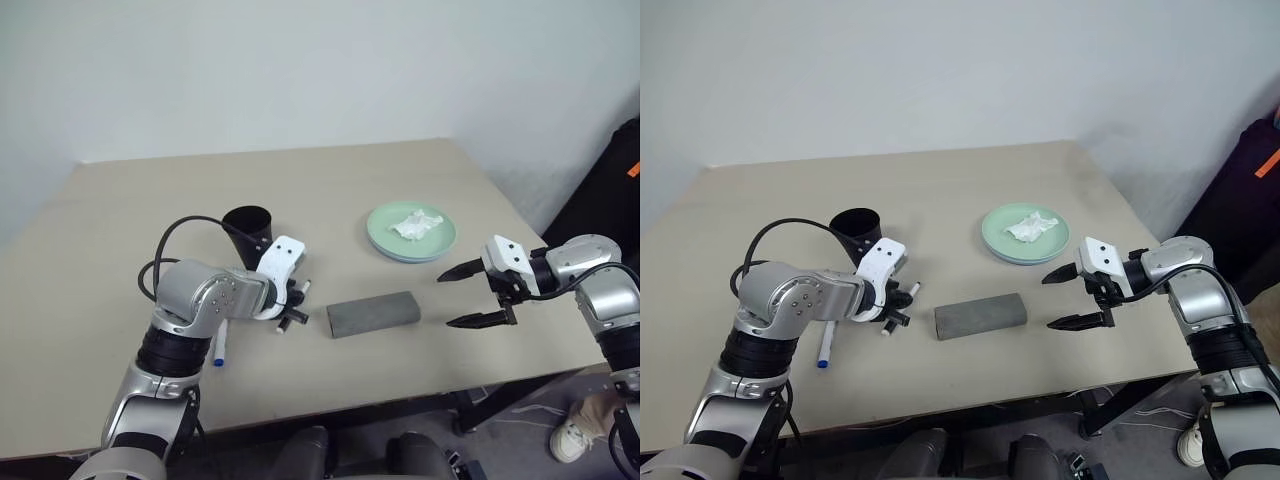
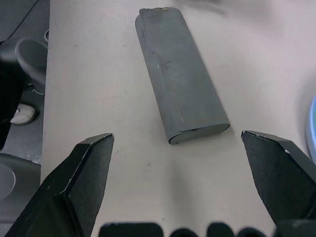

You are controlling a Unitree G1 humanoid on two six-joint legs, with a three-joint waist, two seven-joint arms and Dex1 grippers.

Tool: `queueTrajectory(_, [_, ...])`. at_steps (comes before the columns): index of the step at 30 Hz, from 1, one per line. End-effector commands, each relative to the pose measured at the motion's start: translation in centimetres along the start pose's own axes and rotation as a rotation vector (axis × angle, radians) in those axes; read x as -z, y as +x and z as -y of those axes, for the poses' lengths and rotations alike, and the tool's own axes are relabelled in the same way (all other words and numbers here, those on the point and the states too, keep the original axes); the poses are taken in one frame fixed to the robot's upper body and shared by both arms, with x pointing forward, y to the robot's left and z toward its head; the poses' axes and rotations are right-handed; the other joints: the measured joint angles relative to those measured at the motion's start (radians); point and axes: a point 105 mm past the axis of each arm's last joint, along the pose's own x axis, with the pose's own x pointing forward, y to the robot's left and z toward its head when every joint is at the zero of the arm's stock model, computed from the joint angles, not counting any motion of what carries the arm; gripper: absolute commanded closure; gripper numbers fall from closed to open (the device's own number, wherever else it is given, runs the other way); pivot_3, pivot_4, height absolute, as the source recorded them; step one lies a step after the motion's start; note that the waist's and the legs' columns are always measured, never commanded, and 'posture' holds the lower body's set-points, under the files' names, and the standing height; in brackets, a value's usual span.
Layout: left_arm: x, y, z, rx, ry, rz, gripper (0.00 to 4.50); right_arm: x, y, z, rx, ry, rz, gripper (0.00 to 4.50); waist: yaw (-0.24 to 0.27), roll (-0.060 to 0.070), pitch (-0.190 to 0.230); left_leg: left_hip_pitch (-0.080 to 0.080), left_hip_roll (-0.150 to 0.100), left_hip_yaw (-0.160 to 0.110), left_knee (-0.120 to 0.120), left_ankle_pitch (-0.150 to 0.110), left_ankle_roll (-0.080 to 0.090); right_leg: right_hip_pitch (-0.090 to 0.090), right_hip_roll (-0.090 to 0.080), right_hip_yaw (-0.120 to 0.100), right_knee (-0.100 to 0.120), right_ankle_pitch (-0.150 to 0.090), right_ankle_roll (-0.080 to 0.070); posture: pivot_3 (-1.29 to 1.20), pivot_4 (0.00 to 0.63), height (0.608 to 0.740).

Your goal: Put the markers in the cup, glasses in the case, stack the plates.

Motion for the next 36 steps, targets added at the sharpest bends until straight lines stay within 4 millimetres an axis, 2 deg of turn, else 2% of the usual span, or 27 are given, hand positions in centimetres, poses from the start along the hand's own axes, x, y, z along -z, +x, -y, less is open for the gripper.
queueTrajectory(1, [-2.8, -1.1, -0.6, 0.024, 0.02, 0.154, 4.47, -1.2, -0.4, 0.4, 0.016, -0.049, 0.013, 0.0, 0.0, 0.0, 0.0, 0.0, 0.0, 0.0, 0.0, 0.0, 0.0, 0.0, 0.0, 0.0, 0.0, 0.0, 0.0, 0.0, 0.0, 0.736])
queueTrajectory(8, [-5.2, -2.0, -0.4, 0.122, 0.026, 0.297, 4.47, -1.2, -0.5, 0.3, 0.032, -0.045, 0.019, 0.0, 0.0, 0.0, 0.0, 0.0, 0.0, 0.0, 0.0, 0.0, 0.0, 0.0, 0.0, 0.0, -0.001, 0.0, 0.0, 0.0, 0.0, 0.736])
queueTrajectory(14, [-9.6, -4.8, 0.5, 0.211, 0.07, 0.575, 4.47, -1.2, -0.4, 0.3, 0.035, -0.043, 0.02, 0.0, 0.0, 0.0, 0.0, -0.001, 0.0, 0.0, 0.0, 0.0, 0.0, -0.001, -0.001, 0.0, -0.001, 0.0, 0.0, 0.0, 0.0, 0.736])
queueTrajectory(20, [-14.5, -8.4, -2.4, 0.093, 0.033, 0.912, 4.47, -1.4, -0.4, 0.5, 0.038, -0.045, 0.023, 0.0, 0.0, 0.0, 0.0, -0.001, 0.0, 0.0, 0.0, 0.0, 0.0, 0.0, 0.0, 0.0, -0.002, 0.0, 0.0, 0.0, 0.0, 0.736])
queueTrajectory(24, [-16.4, -10.5, -4.1, -0.028, 0.046, 1.138, 4.47, -1.4, -0.3, 0.6, 0.037, -0.048, 0.024, 0.0, 0.0, -0.001, 0.0, -0.001, 0.0, 0.001, 0.0, 0.0, 0.0, 0.0, 0.0, 0.0, -0.002, 0.0, 0.0, 0.0, 0.0, 0.736])
queueTrajectory(27, [-16.6, -11.0, -5.2, -0.108, 0.09, 1.214, 4.47, -1.5, -0.3, 0.7, 0.036, -0.049, 0.026, 0.0, 0.0, -0.001, 0.0, -0.001, 0.0, 0.001, 0.001, 0.0, 0.0, 0.001, 0.0, 0.0, -0.002, 0.0, 0.0, 0.0, 0.0, 0.736])
queueTrajectory(33, [-15.3, -10.2, -7.3, -0.153, 0.112, 1.237, 4.47, -1.8, -0.2, 0.7, 0.036, -0.051, 0.041, 0.0, 0.001, -0.001, 0.0, -0.001, 0.0, 0.003, 0.002, 0.0, 0.0, 0.001, 0.0, 0.0, -0.002, 0.0, 0.0, 0.0, 0.0, 0.736])
queueTrajectory(36, [-14.4, -9.2, -8.7, -0.197, 0.085, 1.224, 4.47, -3.3, -0.7, 1.0, 0.056, -0.064, 0.103, 0.0, 0.001, -0.002, 0.0, -0.001, 0.0, 0.003, 0.003, 0.0, 0.0, 0.001, 0.0, 0.0, -0.002, 0.0, 0.0, 0.0, 0.0, 0.736])
